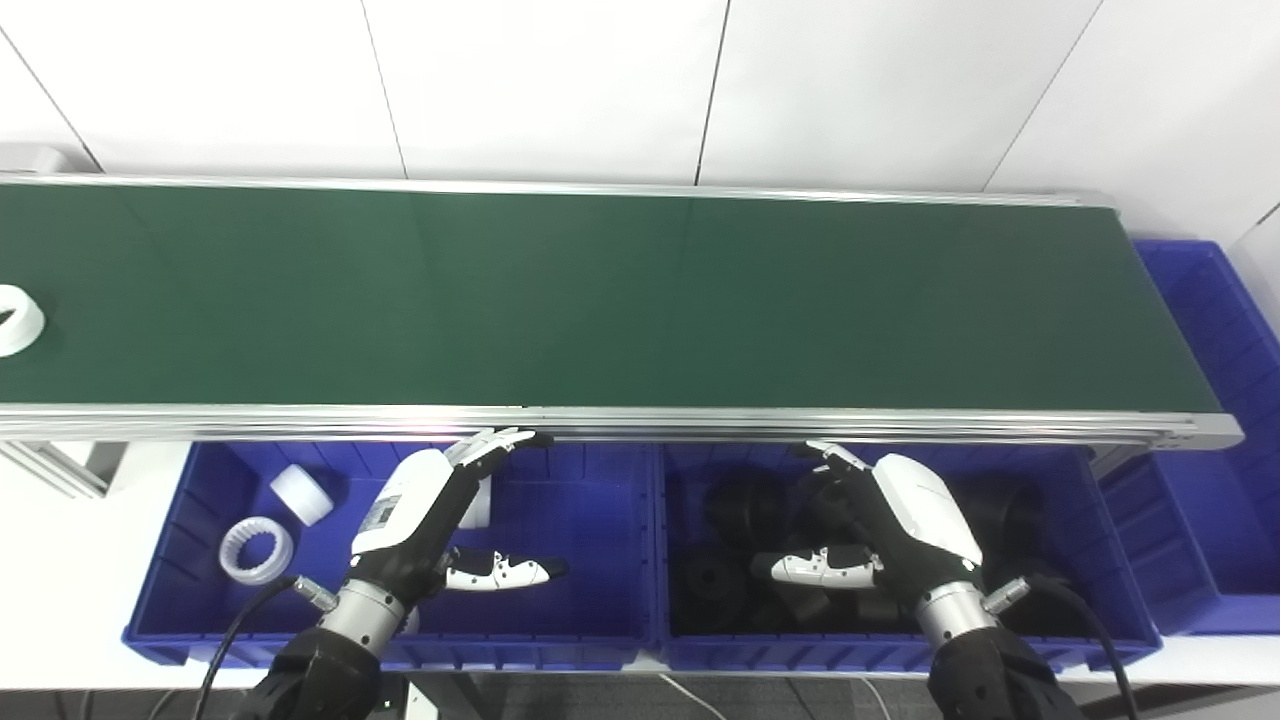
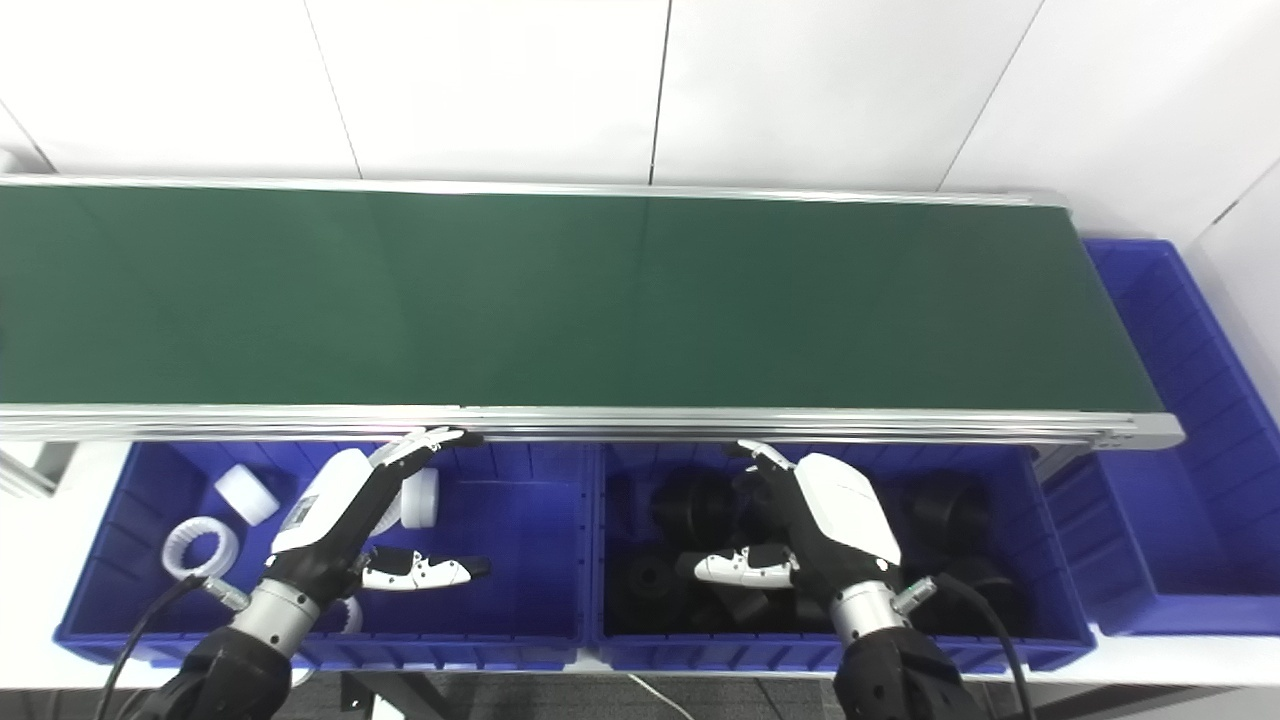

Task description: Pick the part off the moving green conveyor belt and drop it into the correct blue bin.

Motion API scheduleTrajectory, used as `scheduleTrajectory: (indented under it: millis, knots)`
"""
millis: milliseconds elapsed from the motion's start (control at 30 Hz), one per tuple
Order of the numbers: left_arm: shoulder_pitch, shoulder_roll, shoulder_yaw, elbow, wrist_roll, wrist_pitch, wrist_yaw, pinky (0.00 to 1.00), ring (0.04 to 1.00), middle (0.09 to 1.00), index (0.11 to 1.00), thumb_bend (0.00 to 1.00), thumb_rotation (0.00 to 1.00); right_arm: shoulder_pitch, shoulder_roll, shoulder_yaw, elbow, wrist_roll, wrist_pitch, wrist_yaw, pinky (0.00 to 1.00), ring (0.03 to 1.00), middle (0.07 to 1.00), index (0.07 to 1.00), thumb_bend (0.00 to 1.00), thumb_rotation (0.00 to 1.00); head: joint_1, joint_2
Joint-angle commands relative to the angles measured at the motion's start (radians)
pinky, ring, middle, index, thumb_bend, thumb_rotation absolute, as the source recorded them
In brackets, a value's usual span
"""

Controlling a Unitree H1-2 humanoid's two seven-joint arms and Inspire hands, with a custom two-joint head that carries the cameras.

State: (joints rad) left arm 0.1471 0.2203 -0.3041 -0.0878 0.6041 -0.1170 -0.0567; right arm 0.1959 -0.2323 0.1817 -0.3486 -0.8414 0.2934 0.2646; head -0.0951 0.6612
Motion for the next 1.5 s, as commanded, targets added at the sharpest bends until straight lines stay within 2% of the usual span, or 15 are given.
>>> scheduleTrajectory:
  millis: [0,100,133,167,233,267,367,400,533,700,800,967,1067,1167,1467]
  knots:
    - [-0.022,-0.005,0.002,-0.007,0.0,-0.036,0.026,0.92,0.916,0.877,0.825,0.78,0.27,-0.007,-0.004,-0.004,-0.02,0.003,-0.002,-0.02,0.64,0.699,0.721,0.836,0.75,0.38,0.001,0.0]
    - [-0.023,-0.01,-0.002,-0.001,0.002,-0.044,0.032,0.91,0.913,0.874,0.822,0.78,0.27,-0.005,-0.009,-0.01,-0.021,0.011,-0.004,-0.018,0.65,0.704,0.723,0.836,0.75,0.37,0.057,-0.012]
    - [-0.025,-0.013,-0.006,0.007,0.006,-0.05,0.037,0.91,0.913,0.875,0.821,0.78,0.27,-0.003,-0.014,-0.014,-0.02,0.018,-0.011,-0.021,0.65,0.703,0.723,0.836,0.75,0.37,0.112,-0.028]
    - [-0.026,-0.015,-0.009,0.013,0.009,-0.054,0.041,0.91,0.911,0.873,0.819,0.77,0.27,-0.001,-0.018,-0.017,-0.019,0.022,-0.017,-0.024,0.63,0.689,0.716,0.834,0.75,0.37,0.112,-0.028]
    - [-0.028,-0.024,-0.017,0.025,0.02,-0.057,0.05,0.91,0.909,0.872,0.818,0.77,0.28,0.003,-0.029,-0.024,-0.01,0.035,-0.039,-0.043,0.62,0.68,0.71,0.828,0.76,0.37,0.18,-0.053]
    - [-0.028,-0.032,-0.024,0.03,0.03,-0.055,0.055,0.91,0.908,0.871,0.818,0.77,0.29,0.006,-0.036,-0.029,-0.003,0.047,-0.056,-0.058,0.61,0.674,0.704,0.823,0.76,0.35,0.231,-0.077]
    - [-0.026,-0.053,-0.035,0.046,0.046,-0.054,0.069,0.91,0.904,0.869,0.818,0.78,0.32,0.011,-0.052,-0.036,0.013,0.074,-0.085,-0.09,0.62,0.666,0.692,0.811,0.76,0.28,0.289,-0.106]
    - [-0.027,-0.06,-0.039,0.054,0.052,-0.052,0.074,0.91,0.903,0.868,0.818,0.78,0.32,0.012,-0.057,-0.037,0.016,0.079,-0.082,-0.092,0.63,0.666,0.69,0.809,0.76,0.27,0.321,-0.126]
    - [-0.028,-0.087,-0.05,0.079,0.079,-0.054,0.103,0.88,0.894,0.862,0.814,0.8,0.32,0.012,-0.074,-0.035,0.02,0.091,-0.054,-0.078,0.65,0.687,0.707,0.827,0.73,0.26,0.369,-0.151]
    - [-0.038,-0.101,-0.062,0.113,0.091,-0.067,0.129,0.88,0.894,0.859,0.816,0.8,0.31,0.012,-0.092,-0.034,0.043,0.107,-0.072,-0.09,0.65,0.708,0.723,0.834,0.71,0.28,0.371,-0.164]
    - [-0.042,-0.104,-0.067,0.123,0.099,-0.068,0.137,0.88,0.897,0.861,0.82,0.8,0.32,0.009,-0.093,-0.027,0.033,0.097,-0.051,-0.084,0.63,0.704,0.722,0.829,0.71,0.26,0.359,-0.17]
    - [-0.048,-0.102,-0.073,0.141,0.1,-0.079,0.151,0.89,0.901,0.865,0.827,0.79,0.33,0.005,-0.094,-0.02,0.027,0.086,-0.043,-0.081,0.68,0.723,0.725,0.831,0.72,0.29,0.349,-0.175]
    - [-0.049,-0.102,-0.075,0.145,0.099,-0.078,0.149,0.9,0.907,0.871,0.833,0.79,0.33,0.007,-0.092,-0.023,0.039,0.095,-0.051,-0.092,0.67,0.714,0.722,0.832,0.73,0.29,0.347,-0.177]
    - [-0.05,-0.103,-0.075,0.155,0.101,-0.084,0.157,0.9,0.906,0.87,0.831,0.79,0.33,0.007,-0.092,-0.023,0.047,0.099,-0.052,-0.095,0.67,0.709,0.723,0.833,0.72,0.35,0.334,-0.19]
    - [-0.05,-0.103,-0.074,0.164,0.097,-0.092,0.161,0.9,0.904,0.868,0.825,0.79,0.33,0.008,-0.091,-0.021,0.056,0.102,-0.049,-0.099,0.66,0.706,0.715,0.832,0.73,0.34,0.329,-0.203]
